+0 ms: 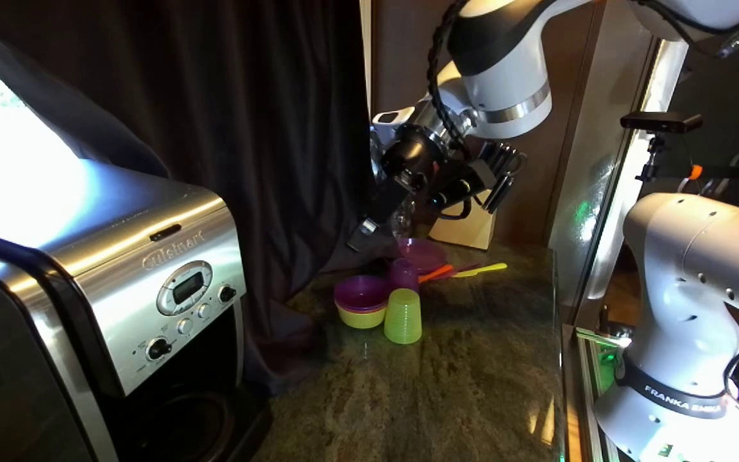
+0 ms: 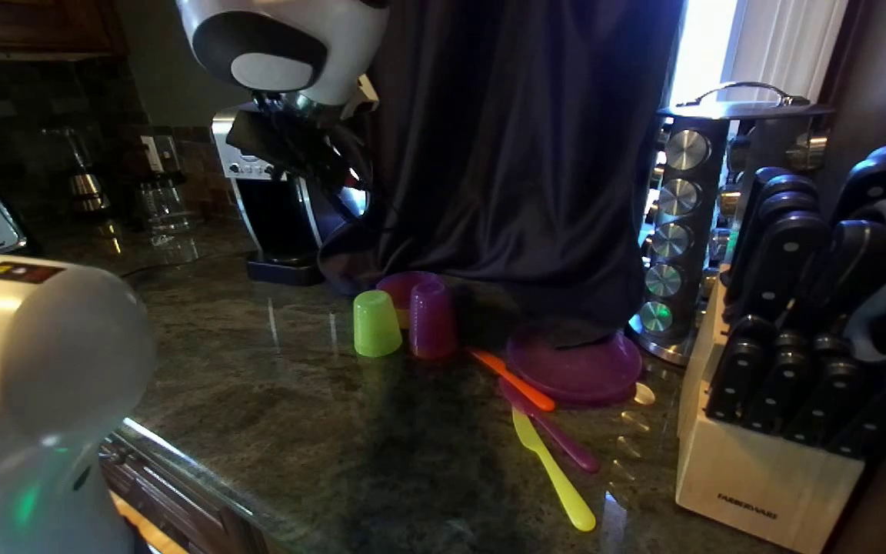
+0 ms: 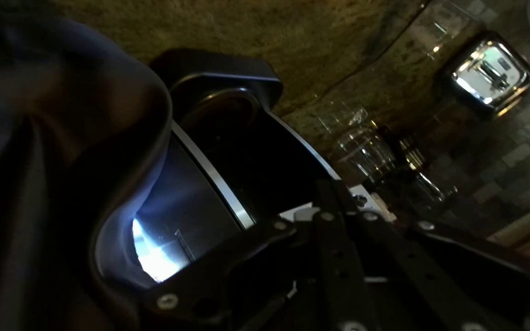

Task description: Move the machine to the left

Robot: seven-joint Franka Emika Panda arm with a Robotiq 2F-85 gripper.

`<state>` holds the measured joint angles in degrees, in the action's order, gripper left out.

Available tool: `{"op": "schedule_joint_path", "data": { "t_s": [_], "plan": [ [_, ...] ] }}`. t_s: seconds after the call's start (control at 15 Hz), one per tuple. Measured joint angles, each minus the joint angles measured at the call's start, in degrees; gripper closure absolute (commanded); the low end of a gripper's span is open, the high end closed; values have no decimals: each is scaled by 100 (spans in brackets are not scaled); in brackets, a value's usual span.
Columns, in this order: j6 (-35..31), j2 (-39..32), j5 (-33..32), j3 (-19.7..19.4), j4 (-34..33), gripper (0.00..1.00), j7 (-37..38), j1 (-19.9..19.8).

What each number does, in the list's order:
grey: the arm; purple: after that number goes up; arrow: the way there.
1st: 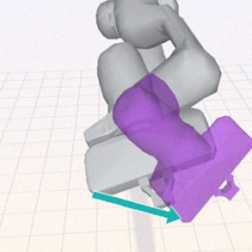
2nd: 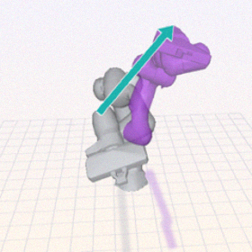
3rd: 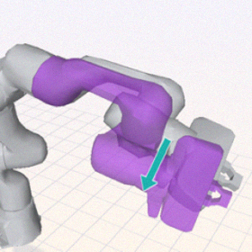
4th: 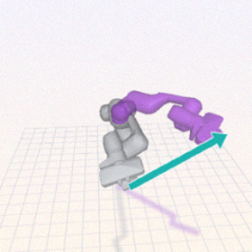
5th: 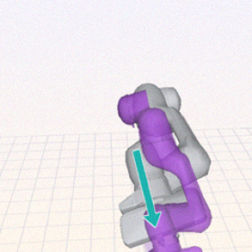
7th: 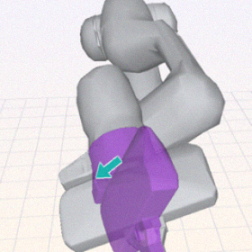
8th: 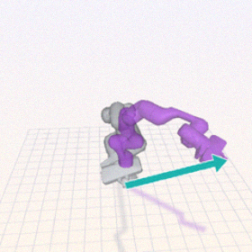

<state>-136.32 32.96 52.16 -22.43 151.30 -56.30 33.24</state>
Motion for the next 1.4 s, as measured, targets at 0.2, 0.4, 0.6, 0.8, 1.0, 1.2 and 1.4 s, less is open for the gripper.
{"op": "schedule_joint_path", "data": {
  "t_s": [0.2,0.4,0.6,0.8,1.0,1.2,1.4],
  "plan": [
    [56,-490,1265,-718,-371,100,-741,736],
    [428,-1068,2512,-1498,-807,100,-1315,1471],
    [1109,-1691,3669,-2188,-1178,99,-1664,2005],
    [1555,-2085,4038,-2401,-1343,99,-1805,2121],
    [1554,-2152,4131,-2180,-1368,100,-1801,1919],
    [1523,-2410,4889,-836,-1387,100,-1858,594],
    [1440,-2741,5759,488,-1484,100,-1870,-592]
  ]
}}
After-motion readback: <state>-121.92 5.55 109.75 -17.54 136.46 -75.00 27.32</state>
